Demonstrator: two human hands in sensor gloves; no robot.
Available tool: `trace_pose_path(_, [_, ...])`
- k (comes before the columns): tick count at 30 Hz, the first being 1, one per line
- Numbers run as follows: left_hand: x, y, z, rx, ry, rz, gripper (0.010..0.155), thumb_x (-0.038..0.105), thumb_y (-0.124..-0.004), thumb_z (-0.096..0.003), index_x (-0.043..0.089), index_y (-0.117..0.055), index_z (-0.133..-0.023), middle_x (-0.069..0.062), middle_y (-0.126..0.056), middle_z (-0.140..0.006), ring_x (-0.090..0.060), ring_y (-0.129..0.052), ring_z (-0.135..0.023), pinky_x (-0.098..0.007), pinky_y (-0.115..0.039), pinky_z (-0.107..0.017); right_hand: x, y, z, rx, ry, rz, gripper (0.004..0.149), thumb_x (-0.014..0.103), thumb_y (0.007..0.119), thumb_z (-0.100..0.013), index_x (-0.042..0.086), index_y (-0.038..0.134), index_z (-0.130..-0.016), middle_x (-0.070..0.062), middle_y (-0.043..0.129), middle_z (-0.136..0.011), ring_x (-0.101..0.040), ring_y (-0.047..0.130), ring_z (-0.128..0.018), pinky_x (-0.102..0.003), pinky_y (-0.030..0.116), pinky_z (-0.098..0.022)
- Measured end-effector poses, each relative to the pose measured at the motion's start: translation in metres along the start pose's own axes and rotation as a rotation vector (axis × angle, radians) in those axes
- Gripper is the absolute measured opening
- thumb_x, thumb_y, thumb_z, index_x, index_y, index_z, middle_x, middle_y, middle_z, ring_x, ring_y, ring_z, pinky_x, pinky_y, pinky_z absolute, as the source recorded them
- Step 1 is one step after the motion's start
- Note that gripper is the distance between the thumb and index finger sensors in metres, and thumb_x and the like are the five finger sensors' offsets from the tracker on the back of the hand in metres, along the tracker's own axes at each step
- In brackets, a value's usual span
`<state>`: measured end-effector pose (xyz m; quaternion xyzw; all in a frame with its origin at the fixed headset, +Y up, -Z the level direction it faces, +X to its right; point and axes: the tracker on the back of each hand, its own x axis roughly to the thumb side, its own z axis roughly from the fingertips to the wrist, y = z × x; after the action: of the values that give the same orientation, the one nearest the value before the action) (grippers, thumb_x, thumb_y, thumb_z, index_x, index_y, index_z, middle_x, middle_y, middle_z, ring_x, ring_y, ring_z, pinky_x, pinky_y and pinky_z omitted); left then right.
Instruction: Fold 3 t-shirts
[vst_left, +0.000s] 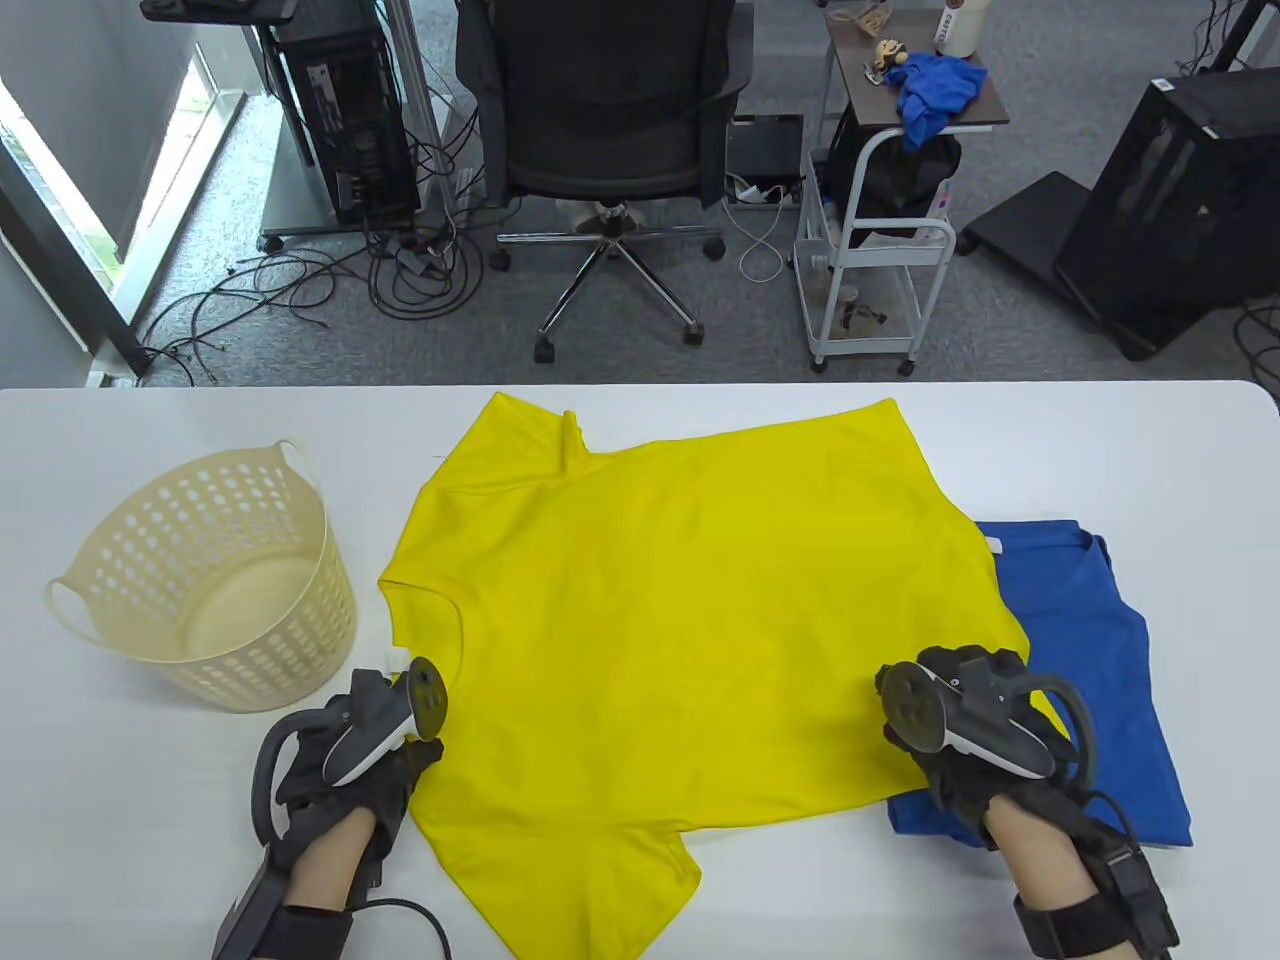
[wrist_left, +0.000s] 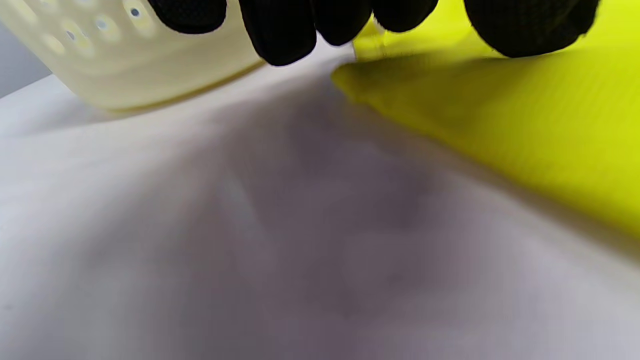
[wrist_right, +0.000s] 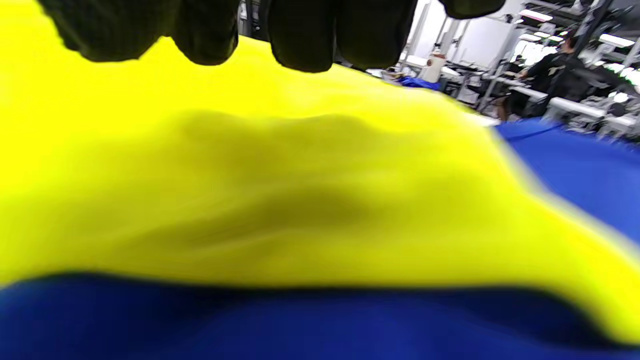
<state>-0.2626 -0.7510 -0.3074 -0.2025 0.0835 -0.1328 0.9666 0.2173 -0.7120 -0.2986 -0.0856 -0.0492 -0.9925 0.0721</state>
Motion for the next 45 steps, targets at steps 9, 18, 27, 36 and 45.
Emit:
trace_pose_path(9, [-0.025, -0.004, -0.007, -0.014, 0.035, 0.059, 0.071, 0.055, -0.073, -0.0426, 0.041, -0.042, -0.104, 0.005, -0.045, -0.116, -0.022, -0.058, -0.107, -0.053, -0.054, -0.08, 0.049, 0.034, 0.008, 0.091, -0.201, 0.097, 0.053, 0.052, 0.075, -0.039, 0.037, 0.069, -0.09, -0.012, 0.052, -0.111, -0.048, 0.045, -0.101, -0.069, 0.039, -0.072])
trace_pose_path(18, [-0.045, 0.0, -0.002, 0.047, 0.041, 0.178, 0.06, 0.052, -0.072, -0.0442, 0.044, -0.052, -0.1, 0.007, -0.053, -0.113, -0.021, -0.064, -0.104, -0.053, -0.057, -0.079, -0.051, -0.006, 0.02, -0.228, 0.201, 0.011, 0.044, 0.045, 0.077, -0.041, 0.035, 0.078, -0.084, -0.009, 0.067, -0.103, -0.045, 0.06, -0.097, -0.068, 0.046, -0.07])
trace_pose_path(27, [-0.049, -0.009, -0.005, -0.02, 0.071, 0.172, 0.056, 0.049, -0.073, -0.0446, 0.047, -0.056, -0.097, 0.007, -0.056, -0.113, -0.02, -0.063, -0.105, -0.052, -0.057, -0.079, -0.09, 0.031, 0.004, -0.032, 0.35, -0.055, 0.044, 0.045, 0.074, -0.042, 0.038, 0.075, -0.086, -0.01, 0.064, -0.105, -0.047, 0.056, -0.098, -0.068, 0.043, -0.07])
trace_pose_path(36, [-0.05, -0.009, -0.004, -0.028, 0.063, 0.173, 0.055, 0.049, -0.075, -0.0433, 0.052, -0.059, -0.095, 0.007, -0.056, -0.113, -0.02, -0.063, -0.105, -0.053, -0.057, -0.079, -0.088, 0.044, -0.006, 0.014, 0.389, 0.082, 0.048, 0.042, 0.075, -0.043, 0.042, 0.068, -0.09, -0.009, 0.06, -0.109, -0.047, 0.053, -0.101, -0.068, 0.041, -0.072])
trace_pose_path(45, [-0.049, -0.011, -0.001, -0.002, 0.098, 0.138, 0.055, 0.05, -0.077, -0.0417, 0.056, -0.057, -0.093, 0.008, -0.057, -0.112, -0.019, -0.065, -0.104, -0.053, -0.057, -0.079, -0.085, 0.037, -0.03, 0.068, 0.354, 0.186, 0.045, 0.041, 0.082, -0.036, 0.042, 0.076, -0.081, -0.005, 0.07, -0.104, -0.043, 0.062, -0.099, -0.067, 0.046, -0.072])
